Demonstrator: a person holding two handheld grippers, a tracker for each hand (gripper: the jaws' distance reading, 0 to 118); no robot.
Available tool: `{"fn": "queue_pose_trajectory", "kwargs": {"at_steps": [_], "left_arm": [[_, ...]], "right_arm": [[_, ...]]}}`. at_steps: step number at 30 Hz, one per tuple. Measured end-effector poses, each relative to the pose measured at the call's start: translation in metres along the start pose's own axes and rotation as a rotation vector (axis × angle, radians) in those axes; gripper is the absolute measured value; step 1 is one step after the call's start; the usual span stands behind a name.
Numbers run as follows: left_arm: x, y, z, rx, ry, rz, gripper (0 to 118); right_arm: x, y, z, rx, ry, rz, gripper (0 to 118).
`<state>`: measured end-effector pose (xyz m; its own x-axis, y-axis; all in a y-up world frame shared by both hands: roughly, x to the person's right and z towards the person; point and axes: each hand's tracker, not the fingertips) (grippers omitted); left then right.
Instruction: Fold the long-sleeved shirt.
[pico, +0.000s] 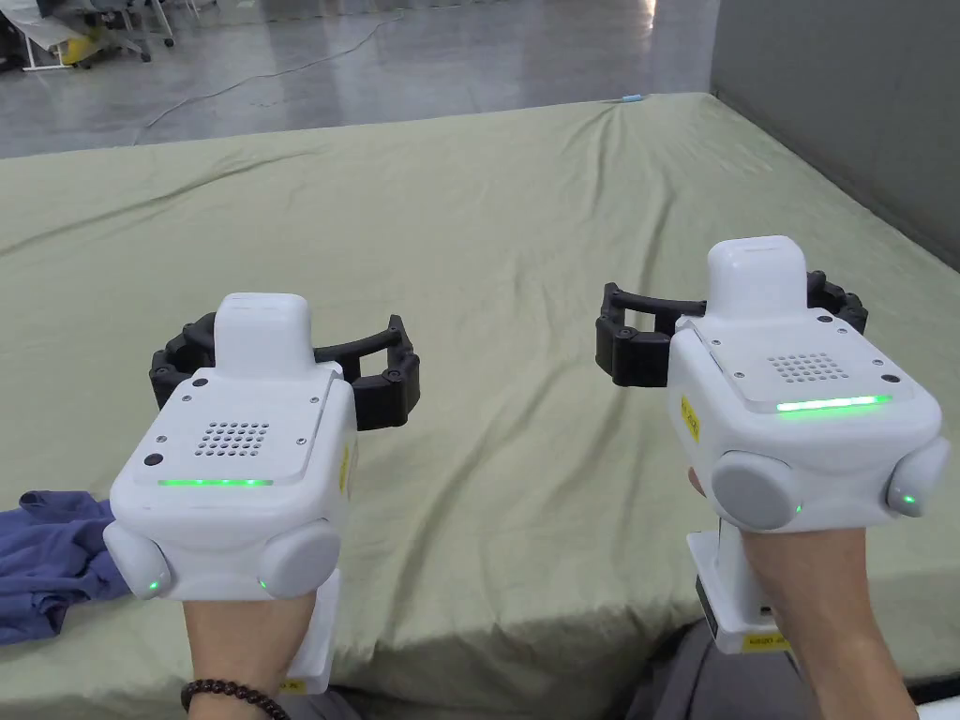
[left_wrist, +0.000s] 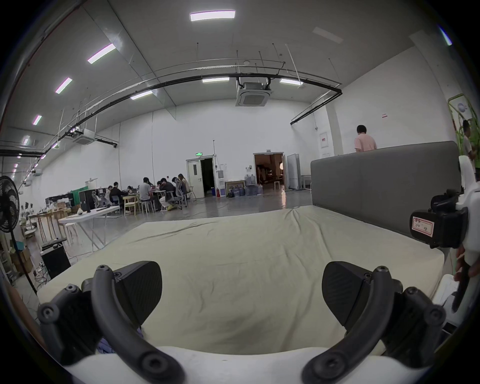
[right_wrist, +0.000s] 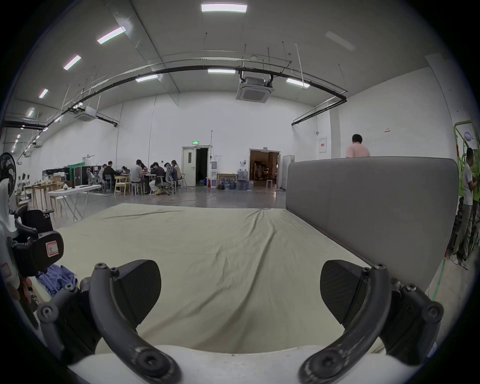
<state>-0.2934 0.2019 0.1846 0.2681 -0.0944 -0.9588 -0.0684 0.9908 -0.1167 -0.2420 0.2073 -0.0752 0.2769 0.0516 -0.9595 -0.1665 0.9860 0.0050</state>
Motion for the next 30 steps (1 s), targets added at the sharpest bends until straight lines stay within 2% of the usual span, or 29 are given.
{"fn": "queue_pose_trajectory", "kwargs": {"at_steps": [30], "left_arm": [[-0.0022, 0.0020, 0.0024, 0.008, 0.002, 0.004, 118]], "right_arm": [[-0.0051, 0.0015, -0.0005, -0.008, 0.004, 0.009, 118]]}}
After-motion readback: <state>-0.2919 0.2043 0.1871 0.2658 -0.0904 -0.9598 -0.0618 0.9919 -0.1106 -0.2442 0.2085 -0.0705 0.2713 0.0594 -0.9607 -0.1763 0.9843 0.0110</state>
